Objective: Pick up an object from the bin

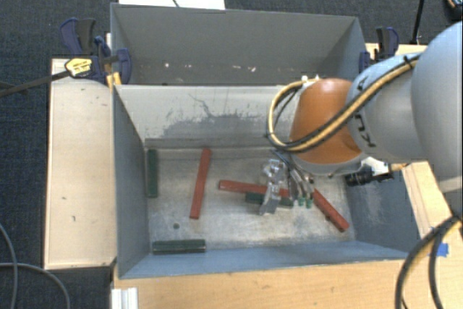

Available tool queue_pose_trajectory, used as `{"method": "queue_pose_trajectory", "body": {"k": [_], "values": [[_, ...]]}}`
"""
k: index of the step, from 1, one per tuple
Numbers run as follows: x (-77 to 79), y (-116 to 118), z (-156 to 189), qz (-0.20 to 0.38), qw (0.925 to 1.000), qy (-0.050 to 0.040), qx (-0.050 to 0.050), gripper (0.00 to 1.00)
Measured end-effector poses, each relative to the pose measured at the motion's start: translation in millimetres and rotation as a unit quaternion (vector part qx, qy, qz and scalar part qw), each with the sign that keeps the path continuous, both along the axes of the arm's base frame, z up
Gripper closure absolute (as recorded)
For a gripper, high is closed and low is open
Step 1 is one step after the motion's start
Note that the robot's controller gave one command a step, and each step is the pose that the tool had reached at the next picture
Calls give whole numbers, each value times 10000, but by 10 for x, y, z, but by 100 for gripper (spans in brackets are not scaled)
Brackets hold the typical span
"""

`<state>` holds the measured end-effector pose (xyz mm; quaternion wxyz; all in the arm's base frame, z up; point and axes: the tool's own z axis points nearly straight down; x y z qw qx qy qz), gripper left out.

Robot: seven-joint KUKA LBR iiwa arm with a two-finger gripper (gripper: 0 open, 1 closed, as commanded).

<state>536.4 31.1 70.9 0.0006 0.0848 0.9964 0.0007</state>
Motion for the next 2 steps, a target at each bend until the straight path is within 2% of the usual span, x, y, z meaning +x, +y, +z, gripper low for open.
{"method": "queue_pose_trajectory", "body": {"k": [1,2], "values": [[230,90,1083,-329,9994,-48,4,100],[-93,-97,1697,113,9999,-32,-10,100]]}}
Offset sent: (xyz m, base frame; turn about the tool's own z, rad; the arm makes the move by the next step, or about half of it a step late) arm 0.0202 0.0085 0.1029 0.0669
